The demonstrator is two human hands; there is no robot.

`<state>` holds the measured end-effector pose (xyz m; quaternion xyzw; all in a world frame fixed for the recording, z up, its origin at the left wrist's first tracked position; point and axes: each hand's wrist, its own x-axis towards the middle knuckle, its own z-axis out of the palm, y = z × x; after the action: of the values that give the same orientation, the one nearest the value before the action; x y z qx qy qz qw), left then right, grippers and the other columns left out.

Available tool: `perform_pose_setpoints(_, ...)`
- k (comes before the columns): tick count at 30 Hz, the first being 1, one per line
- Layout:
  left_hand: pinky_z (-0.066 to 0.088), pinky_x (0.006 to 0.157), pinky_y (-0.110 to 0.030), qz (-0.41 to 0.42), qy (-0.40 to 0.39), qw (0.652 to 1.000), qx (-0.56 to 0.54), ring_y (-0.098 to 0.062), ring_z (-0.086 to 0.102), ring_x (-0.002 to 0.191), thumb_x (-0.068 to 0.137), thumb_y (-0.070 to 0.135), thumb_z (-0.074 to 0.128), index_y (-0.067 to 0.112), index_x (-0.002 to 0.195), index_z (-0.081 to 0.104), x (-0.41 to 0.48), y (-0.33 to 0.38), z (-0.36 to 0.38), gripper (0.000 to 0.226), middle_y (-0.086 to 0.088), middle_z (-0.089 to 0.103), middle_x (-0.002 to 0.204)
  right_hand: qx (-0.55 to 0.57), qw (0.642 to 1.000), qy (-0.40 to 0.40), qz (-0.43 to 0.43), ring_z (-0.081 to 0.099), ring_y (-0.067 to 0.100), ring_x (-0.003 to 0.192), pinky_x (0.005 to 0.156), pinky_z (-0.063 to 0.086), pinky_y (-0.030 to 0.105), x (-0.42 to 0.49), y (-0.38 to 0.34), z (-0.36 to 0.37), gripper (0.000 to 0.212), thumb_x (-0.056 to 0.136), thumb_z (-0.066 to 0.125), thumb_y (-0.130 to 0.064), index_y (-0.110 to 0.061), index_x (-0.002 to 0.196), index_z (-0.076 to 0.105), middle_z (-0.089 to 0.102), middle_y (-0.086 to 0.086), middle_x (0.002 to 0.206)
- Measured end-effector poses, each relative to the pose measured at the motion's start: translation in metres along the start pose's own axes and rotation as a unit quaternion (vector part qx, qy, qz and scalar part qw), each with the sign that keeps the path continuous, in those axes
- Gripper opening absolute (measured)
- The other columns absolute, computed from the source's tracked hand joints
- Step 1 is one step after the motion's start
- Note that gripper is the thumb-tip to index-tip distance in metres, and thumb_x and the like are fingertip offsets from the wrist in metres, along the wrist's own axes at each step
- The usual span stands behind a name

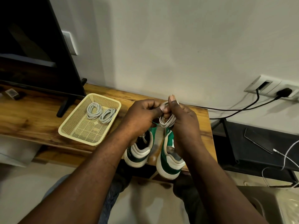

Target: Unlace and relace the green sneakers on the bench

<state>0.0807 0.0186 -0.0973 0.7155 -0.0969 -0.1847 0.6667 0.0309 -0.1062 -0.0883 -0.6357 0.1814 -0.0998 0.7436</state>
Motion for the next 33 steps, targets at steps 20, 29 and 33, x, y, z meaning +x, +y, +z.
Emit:
perform_pose_setpoints(20,0.060,0.079,-0.044,-0.018,0.105,0.980,0.170,-0.019,0.072,0.080,0.100,0.036,0.067,0.024,0.083,0.073,0.002,-0.008,-0.027,0.022,0.007,0.076,0.079,-0.071,0.997,-0.012,0.025,0.075,0.030,0.087,0.082,0.061,0.050,0.017,0.023,0.016,0.036,0.097,0.073,-0.043,-0.007,0.102,0.073,0.078,0.014,0.095)
perform_pose_setpoints(29,0.057,0.070,-0.033,0.008,0.124,0.962,0.241,-0.006,0.070,0.073,0.099,0.036,0.068,0.031,0.089,0.072,0.002,-0.010,-0.031,0.012,0.013,0.074,0.079,-0.121,0.992,-0.007,0.023,0.078,0.031,0.091,0.073,0.064,0.043,0.025,0.030,0.018,0.020,0.095,0.076,-0.031,-0.011,0.101,0.073,0.079,0.008,0.093)
perform_pose_setpoints(33,0.062,0.086,-0.044,-0.017,0.086,0.983,0.162,-0.010,0.074,0.083,0.098,0.038,0.071,0.029,0.096,0.078,0.002,-0.010,-0.036,0.011,0.011,0.078,0.085,-0.101,0.994,-0.008,0.028,0.078,0.034,0.089,0.083,0.065,0.053,0.027,0.031,0.018,0.018,0.099,0.071,-0.025,-0.008,0.102,0.073,0.079,0.013,0.094)
